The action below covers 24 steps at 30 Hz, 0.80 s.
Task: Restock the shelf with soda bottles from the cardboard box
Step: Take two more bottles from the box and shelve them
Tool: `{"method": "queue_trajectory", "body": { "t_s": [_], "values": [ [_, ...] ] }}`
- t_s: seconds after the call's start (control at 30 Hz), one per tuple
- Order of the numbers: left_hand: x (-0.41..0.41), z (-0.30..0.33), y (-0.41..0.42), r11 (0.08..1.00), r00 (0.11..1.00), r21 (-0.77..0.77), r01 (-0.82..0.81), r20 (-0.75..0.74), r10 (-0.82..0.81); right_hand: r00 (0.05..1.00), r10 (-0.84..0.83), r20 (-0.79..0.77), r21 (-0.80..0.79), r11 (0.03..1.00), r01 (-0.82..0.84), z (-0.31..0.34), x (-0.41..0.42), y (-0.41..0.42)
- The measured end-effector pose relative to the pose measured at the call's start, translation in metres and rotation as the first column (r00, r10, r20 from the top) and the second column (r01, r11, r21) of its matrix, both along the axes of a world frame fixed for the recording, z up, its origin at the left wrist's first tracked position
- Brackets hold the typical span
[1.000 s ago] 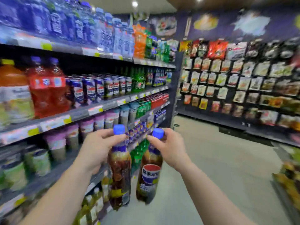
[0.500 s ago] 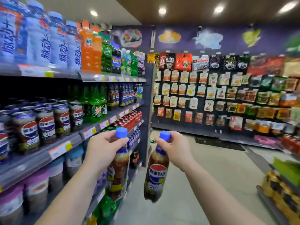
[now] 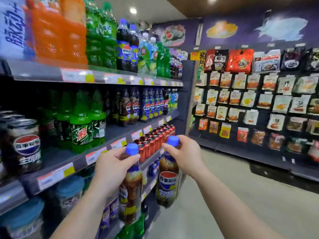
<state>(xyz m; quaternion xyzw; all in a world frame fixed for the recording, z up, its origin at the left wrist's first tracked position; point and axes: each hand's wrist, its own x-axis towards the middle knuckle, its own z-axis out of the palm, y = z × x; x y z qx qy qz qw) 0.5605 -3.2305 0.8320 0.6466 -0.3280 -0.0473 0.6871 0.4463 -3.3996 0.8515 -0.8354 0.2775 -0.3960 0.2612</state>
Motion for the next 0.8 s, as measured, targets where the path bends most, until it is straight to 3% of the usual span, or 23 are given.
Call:
{"method": "queue_trajectory", "body": {
  "t_s": [0.17,0.6,0.8],
  "values": [
    [0.056,0.012,-0.069,0.994,0.992,-0.019,-0.105,0.063,0.106,0.997,0.082,-0.009,-0.048,0.995,-0.082,0.015,0.073,-0.087],
    [0.170,0.067,-0.186,0.965,0.972,-0.185,-0.188,0.106,0.209,0.946,0.277,0.171,-0.148,0.956,-0.253,0.059,0.239,-0.231],
    [0.176,0.084,-0.226,0.917,0.940,-0.280,-0.284,0.105,0.324,0.824,0.433,0.365,-0.206,0.901,-0.382,0.084,0.281,-0.272]
  ]
}}
